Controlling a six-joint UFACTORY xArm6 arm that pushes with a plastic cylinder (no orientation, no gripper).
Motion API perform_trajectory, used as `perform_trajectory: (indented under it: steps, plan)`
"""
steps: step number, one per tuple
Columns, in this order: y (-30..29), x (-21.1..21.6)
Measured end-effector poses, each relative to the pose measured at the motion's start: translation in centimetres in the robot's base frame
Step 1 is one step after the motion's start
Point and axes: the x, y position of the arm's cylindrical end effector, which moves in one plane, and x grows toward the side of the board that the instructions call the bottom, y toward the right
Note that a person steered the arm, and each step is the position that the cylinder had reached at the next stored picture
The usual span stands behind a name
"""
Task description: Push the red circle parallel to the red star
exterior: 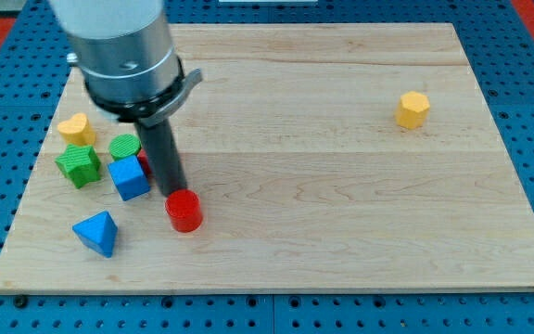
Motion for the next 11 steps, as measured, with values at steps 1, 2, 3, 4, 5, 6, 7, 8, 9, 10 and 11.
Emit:
perform_trajectory:
  steps: [1,2,3,4,5,6,7,8,9,10,11]
  plan:
    - [3.3,-0.5]
    - [6.8,-0.5]
    - [11.0,2.4]
    - [9.7,7.0]
    - [4.8,8.5]
    - [0.1,8.2]
    - [-3.0,5.9]
    - [0.4,5.0]
    - [4.0,3.1]
    - [7.8,2.0]
    - [9.6,0.3]
